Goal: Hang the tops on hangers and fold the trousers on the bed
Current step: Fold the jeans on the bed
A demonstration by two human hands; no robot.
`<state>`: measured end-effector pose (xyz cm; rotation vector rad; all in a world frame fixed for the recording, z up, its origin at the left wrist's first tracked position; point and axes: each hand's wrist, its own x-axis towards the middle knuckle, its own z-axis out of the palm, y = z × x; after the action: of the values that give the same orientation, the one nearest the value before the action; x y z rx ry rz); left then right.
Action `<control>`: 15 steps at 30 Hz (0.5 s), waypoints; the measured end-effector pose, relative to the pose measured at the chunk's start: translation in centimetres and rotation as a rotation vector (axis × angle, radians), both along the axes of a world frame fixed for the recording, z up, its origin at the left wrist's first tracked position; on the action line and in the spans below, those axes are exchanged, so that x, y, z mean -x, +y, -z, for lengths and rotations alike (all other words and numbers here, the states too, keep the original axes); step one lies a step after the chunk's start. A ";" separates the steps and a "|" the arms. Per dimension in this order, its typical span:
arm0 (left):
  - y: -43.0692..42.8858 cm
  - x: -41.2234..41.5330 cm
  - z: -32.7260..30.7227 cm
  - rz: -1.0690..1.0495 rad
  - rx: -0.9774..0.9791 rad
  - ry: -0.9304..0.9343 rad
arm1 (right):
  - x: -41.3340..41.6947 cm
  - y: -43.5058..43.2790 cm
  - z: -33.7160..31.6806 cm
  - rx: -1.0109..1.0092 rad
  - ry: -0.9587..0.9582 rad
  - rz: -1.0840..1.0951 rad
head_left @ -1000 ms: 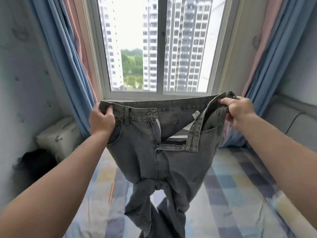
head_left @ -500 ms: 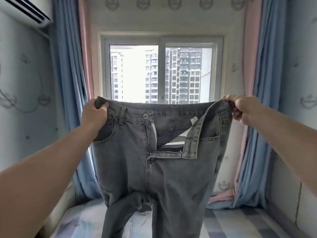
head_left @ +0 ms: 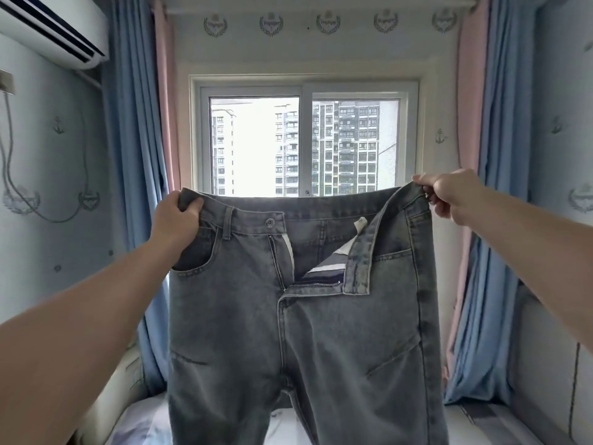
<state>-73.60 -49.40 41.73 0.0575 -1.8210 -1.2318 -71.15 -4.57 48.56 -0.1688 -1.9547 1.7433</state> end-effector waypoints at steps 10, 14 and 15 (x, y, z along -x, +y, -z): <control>5.3 -0.5 0.0 0.094 -0.232 -0.400 | 0.0 -3.2 2.4 0.084 -0.306 -0.198; 8.5 -1.0 0.5 0.314 -0.353 -0.401 | -0.5 -6.7 3.5 0.203 -0.246 -0.488; 9.4 -1.2 0.6 0.350 -0.340 -0.387 | -0.7 -7.6 3.6 0.212 -0.240 -0.531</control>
<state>-72.44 -39.99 41.18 0.1850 -1.9805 -1.8773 -70.43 -12.13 45.00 0.0835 -2.1101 2.3681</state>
